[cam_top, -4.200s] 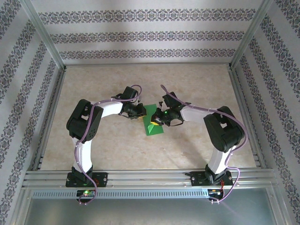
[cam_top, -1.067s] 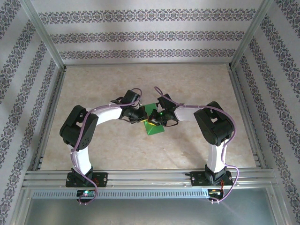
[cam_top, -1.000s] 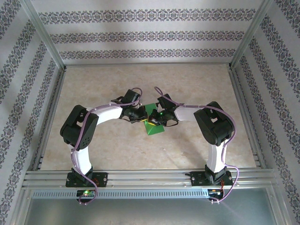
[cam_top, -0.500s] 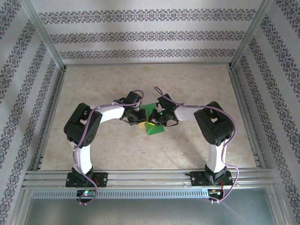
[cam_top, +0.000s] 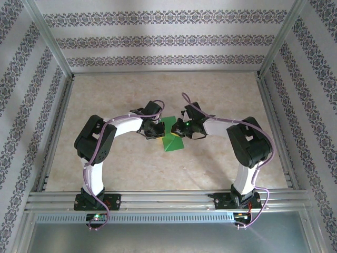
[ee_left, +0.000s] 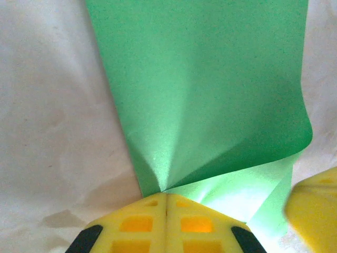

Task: Fold a paper plane with a square sheet of paper (pick it up from the middle)
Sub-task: Fold the triangle a second time at the center of the table.

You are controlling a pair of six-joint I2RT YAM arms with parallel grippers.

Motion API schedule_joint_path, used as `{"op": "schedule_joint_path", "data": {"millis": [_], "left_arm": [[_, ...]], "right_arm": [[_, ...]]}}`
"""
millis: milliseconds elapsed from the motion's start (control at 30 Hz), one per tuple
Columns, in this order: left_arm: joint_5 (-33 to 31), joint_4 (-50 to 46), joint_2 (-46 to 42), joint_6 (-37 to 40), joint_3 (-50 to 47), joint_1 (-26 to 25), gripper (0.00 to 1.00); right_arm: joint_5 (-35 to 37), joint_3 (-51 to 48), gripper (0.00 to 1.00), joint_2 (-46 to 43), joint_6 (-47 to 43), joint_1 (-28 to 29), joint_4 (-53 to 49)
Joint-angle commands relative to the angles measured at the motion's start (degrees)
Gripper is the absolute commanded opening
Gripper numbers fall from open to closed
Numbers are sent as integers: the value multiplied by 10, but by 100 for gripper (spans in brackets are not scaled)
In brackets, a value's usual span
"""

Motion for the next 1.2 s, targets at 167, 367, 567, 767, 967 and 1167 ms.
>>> {"op": "schedule_joint_path", "data": {"millis": [167, 367, 567, 767, 967, 1167], "left_arm": [[-53, -79, 37, 50, 22, -6, 0], [-64, -96, 42, 70, 43, -6, 0], [-47, -96, 5, 77, 64, -7, 0], [20, 0, -69, -9, 9, -21, 11], [112, 160, -67, -148, -84, -31, 13], [81, 115, -38, -134, -67, -44, 12]], "right_arm": [[14, 6, 7, 33, -45, -4, -35], [75, -9, 7, 47, -20, -9, -58], [102, -21, 7, 56, 6, -3, -65], [117, -23, 6, 61, 19, 3, -70], [126, -24, 5, 68, 27, 4, -79], [126, -24, 5, 75, 26, 4, -84]]}}
